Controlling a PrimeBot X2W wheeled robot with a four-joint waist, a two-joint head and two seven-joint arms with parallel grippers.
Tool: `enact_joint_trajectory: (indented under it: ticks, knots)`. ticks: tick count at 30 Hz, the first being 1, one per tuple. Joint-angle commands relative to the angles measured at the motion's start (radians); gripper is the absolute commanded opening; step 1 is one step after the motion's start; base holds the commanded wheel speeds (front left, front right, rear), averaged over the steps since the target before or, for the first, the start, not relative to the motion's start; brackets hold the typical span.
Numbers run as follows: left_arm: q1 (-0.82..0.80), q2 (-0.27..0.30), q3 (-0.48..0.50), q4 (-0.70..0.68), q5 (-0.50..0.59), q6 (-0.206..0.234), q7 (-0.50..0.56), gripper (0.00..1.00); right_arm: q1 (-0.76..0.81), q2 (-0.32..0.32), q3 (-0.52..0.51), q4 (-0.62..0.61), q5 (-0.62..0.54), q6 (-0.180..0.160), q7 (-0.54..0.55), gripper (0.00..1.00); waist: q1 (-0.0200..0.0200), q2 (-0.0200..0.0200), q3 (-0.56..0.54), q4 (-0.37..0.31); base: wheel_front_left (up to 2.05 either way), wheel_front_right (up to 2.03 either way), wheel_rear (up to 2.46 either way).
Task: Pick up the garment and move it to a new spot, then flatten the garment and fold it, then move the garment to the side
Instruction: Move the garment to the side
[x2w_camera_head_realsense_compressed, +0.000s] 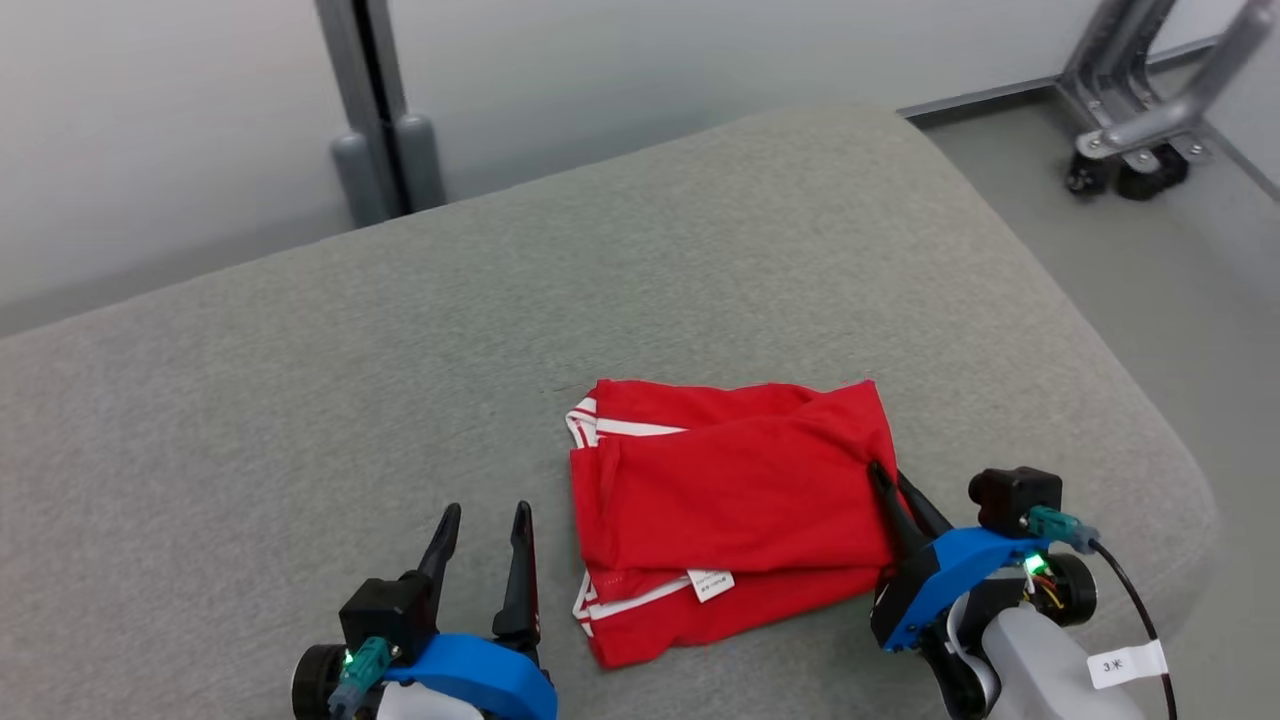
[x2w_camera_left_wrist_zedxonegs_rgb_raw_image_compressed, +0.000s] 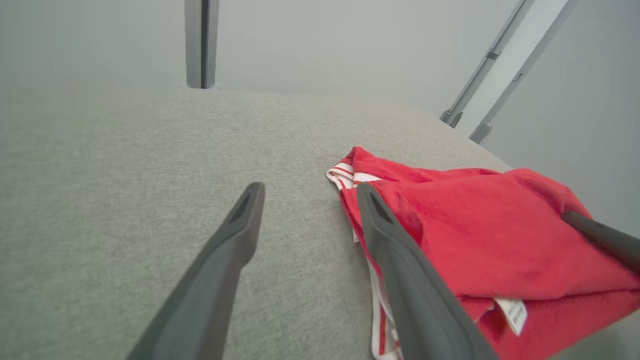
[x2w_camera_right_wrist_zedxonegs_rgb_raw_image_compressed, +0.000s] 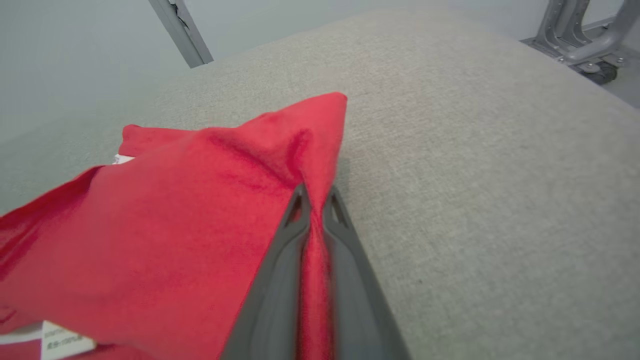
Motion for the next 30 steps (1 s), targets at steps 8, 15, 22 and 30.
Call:
enact_joint_trajectory:
  ticks: [8, 15, 22, 30]
  knots:
    - [-0.048, 0.001, -0.02, 0.037, 0.021, -0.01, -0.004, 1.0, -0.062, -0.051, 0.019, 0.003, -0.011, 0.0, -0.005, 0.0, -0.0001, -0.0001, 0.015, -0.033, 0.0, 0.0, 0.0]
    - [-0.089, 0.001, -0.023, 0.064, 0.066, -0.014, -0.004, 1.0, -0.19, -0.176, -0.082, 0.056, -0.089, 0.0, -0.005, 0.0, -0.0001, -0.0001, 0.099, 0.092, 0.0, 0.0, 0.0]
    - [-0.117, 0.0, 0.001, 0.064, 0.102, -0.012, -0.004, 1.0, -0.284, -0.344, -0.327, 0.173, -0.227, 0.0, -0.004, 0.0, -0.0001, -0.0001, 0.169, 0.209, 0.0, 0.0, 0.0]
    - [-0.122, 0.0, 0.006, 0.057, 0.107, -0.008, -0.004, 1.0, -0.263, -0.377, -0.676, 0.126, -0.453, 0.0, -0.004, 1.0, -0.0001, -0.0001, 0.185, 0.253, 0.0, 0.0, 0.0]
